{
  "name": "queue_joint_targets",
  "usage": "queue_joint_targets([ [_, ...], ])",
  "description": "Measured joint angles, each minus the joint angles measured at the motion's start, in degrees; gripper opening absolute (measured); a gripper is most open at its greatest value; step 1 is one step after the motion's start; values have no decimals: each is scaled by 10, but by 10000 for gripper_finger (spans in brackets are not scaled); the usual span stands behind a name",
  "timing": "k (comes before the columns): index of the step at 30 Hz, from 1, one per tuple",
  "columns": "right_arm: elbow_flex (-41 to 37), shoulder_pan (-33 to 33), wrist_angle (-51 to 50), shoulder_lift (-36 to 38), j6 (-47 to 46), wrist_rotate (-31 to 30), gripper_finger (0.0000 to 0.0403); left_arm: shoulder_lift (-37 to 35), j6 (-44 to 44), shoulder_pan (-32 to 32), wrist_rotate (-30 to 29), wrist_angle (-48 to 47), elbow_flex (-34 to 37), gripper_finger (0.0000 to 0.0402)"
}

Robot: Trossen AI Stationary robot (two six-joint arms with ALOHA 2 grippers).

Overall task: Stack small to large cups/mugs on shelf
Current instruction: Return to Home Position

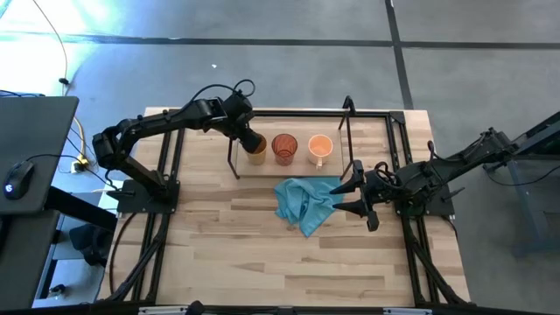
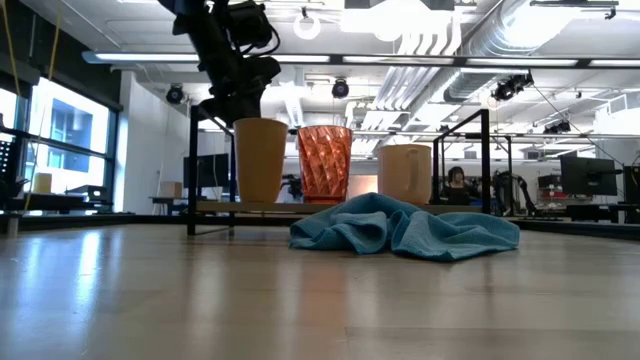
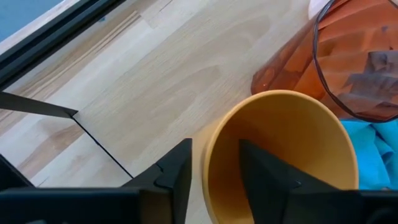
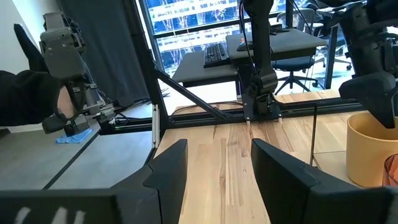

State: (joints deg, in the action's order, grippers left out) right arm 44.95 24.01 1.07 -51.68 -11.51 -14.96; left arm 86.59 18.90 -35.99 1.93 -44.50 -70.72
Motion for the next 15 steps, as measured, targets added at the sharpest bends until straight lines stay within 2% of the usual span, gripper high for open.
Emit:
queue_joint_targets([
  [6,0,0,0,0,0,1,170,-2,0,0,15,2,0,137],
  [15,0,0,-4,0,0,2,170,-3,-6,0,15,-8,-33,138],
])
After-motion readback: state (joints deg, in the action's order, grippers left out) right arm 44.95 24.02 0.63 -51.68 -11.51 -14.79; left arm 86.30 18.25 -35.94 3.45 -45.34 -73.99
